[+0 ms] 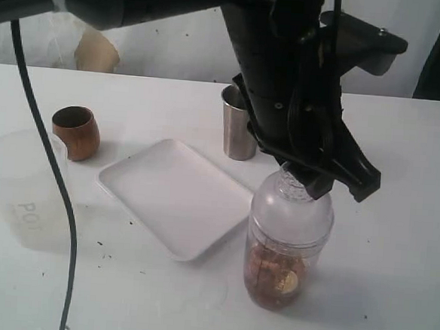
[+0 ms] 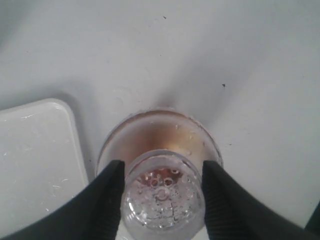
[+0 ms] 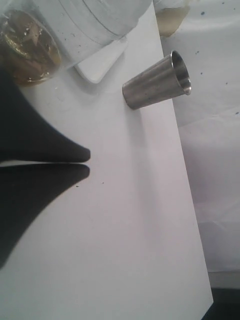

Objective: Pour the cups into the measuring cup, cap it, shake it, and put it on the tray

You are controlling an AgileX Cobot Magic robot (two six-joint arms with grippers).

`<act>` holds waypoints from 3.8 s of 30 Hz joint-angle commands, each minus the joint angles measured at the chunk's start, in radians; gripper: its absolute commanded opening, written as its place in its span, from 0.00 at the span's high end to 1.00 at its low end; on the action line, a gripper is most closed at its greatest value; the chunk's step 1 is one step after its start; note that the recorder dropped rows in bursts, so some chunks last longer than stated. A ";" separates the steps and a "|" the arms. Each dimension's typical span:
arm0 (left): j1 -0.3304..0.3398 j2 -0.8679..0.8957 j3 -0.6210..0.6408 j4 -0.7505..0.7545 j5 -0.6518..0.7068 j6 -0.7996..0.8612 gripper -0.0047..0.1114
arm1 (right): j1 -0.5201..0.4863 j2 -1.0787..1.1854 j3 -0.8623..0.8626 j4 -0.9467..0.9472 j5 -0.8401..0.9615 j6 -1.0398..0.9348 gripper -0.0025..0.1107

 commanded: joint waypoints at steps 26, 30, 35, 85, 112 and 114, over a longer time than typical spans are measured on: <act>-0.032 0.066 0.132 -0.026 0.011 0.002 0.96 | 0.004 -0.003 0.001 0.001 -0.015 -0.005 0.98; -0.032 0.066 0.096 -0.026 0.011 -0.001 0.94 | 0.004 -0.003 0.001 0.001 -0.015 -0.005 0.98; -0.032 0.066 0.038 -0.026 0.011 -0.001 0.67 | 0.004 -0.003 0.001 0.001 -0.013 -0.005 0.98; 0.802 -1.261 1.158 0.059 -0.515 -0.274 0.96 | 0.004 -0.003 0.001 0.001 -0.015 0.007 0.98; 0.819 -1.930 1.623 0.028 -0.891 -0.331 0.96 | 0.004 -0.003 0.001 0.001 -0.015 0.007 0.98; 0.819 -1.930 1.704 0.012 -0.987 -0.331 0.96 | 0.004 -0.003 0.001 0.001 -0.015 0.007 0.98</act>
